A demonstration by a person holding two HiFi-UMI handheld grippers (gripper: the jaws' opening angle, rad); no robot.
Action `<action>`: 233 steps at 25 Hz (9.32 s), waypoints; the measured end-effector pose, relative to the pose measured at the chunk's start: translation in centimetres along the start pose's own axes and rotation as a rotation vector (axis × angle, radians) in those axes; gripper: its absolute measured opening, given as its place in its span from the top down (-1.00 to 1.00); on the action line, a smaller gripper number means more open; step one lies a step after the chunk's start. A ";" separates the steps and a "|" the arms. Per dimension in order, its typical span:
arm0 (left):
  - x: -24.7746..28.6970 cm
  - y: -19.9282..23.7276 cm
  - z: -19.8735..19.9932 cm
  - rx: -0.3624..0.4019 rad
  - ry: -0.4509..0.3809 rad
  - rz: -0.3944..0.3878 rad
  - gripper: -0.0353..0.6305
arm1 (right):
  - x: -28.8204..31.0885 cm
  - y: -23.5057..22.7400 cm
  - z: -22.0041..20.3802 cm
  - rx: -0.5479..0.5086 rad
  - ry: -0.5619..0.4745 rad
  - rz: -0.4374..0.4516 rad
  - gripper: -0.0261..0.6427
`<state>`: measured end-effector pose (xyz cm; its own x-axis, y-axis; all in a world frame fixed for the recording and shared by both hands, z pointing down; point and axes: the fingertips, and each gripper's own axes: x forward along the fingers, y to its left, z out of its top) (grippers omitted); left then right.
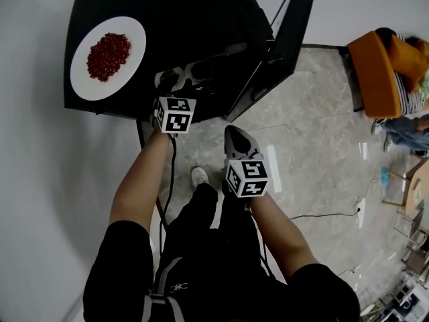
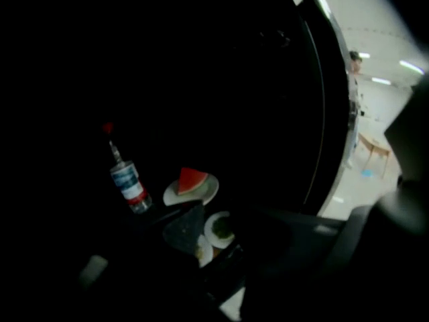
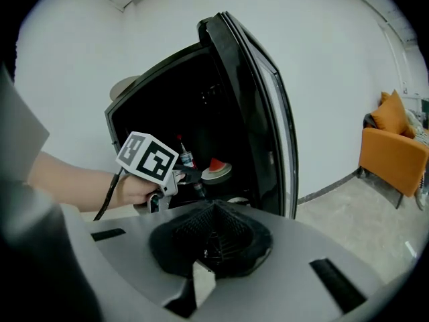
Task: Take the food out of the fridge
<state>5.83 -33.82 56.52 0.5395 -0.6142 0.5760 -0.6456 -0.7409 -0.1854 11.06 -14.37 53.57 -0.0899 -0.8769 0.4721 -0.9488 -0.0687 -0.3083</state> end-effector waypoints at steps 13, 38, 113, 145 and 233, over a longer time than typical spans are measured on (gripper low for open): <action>6.5 -0.3 -1.3 0.691 0.103 0.038 0.51 | -1.5 -2.9 -2.3 0.060 -0.046 -0.072 0.94; 11.7 2.6 -4.2 0.939 0.296 -0.013 0.71 | -0.4 -4.5 -4.5 0.097 -0.056 -0.102 0.94; -0.2 0.2 -10.4 -1.616 -0.263 -0.156 0.68 | -1.3 0.1 -5.1 0.023 0.175 0.080 0.94; -5.4 -1.5 -8.7 -1.772 -0.449 -0.496 0.87 | -0.1 -0.1 -3.6 -0.029 0.188 0.098 0.94; -20.7 0.3 21.7 -1.694 -0.613 -0.576 0.85 | -9.0 1.8 12.7 -0.147 -0.073 0.112 0.94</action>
<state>6.16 -27.21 27.28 0.6994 -0.7043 -0.1217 0.0868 -0.0853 0.9926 13.99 -12.64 38.28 -0.1807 -0.9077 0.3788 -0.9684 0.0970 -0.2297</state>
